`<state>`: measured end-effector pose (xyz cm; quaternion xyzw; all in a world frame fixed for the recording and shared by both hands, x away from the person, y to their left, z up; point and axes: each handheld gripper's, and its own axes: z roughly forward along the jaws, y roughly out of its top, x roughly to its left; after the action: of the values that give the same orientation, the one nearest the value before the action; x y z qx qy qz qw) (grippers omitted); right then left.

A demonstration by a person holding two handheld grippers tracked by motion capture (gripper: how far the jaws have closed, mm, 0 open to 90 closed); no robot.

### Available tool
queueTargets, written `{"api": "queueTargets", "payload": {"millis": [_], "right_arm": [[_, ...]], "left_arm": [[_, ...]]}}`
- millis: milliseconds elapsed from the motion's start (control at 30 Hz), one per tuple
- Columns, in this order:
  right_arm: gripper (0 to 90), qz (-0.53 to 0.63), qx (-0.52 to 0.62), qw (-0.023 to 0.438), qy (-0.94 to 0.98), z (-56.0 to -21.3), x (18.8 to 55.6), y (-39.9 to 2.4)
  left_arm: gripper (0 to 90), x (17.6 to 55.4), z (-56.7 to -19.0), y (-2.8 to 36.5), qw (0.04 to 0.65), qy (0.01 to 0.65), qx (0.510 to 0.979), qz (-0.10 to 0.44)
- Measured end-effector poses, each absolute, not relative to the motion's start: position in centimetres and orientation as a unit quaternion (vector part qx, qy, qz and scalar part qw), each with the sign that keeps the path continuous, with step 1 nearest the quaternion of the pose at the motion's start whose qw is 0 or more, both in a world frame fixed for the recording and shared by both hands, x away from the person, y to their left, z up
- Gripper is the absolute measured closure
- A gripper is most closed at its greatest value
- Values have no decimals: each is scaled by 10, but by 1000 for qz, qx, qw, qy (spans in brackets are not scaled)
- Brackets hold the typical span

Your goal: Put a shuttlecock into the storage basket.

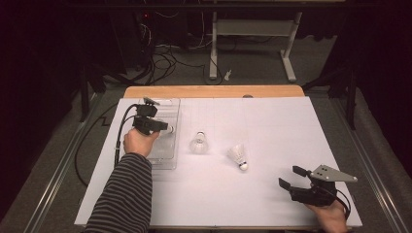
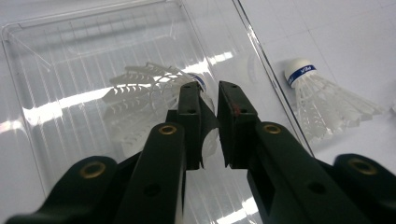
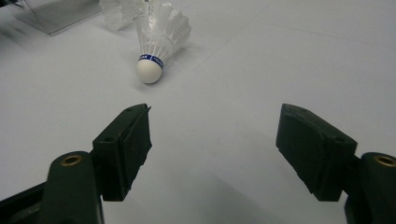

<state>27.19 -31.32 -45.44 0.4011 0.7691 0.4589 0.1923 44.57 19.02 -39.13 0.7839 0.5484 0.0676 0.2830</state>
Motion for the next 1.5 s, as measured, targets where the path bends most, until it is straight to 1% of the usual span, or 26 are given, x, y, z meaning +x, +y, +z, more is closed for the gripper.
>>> {"api": "queueTargets", "payload": {"millis": [200,233,300,600,1033,1500], "right_arm": [[269,459,402,192,769,-454,272,-313],[269,459,402,192,769,-454,272,-313],[269,459,402,192,769,-454,272,-313],[269,461,402,191,767,-454,272,-314],[269,461,401,192,768,-454,272,-314],[269,460,401,193,768,-454,271,-313]], "left_arm": [[738,444,-391,190,278,543,790,63],[696,443,-390,189,277,542,791,63],[658,442,-390,187,274,541,792,66],[586,437,-387,183,260,534,802,69],[563,422,-383,186,262,524,807,67],[536,406,-375,195,293,527,794,76]]}}
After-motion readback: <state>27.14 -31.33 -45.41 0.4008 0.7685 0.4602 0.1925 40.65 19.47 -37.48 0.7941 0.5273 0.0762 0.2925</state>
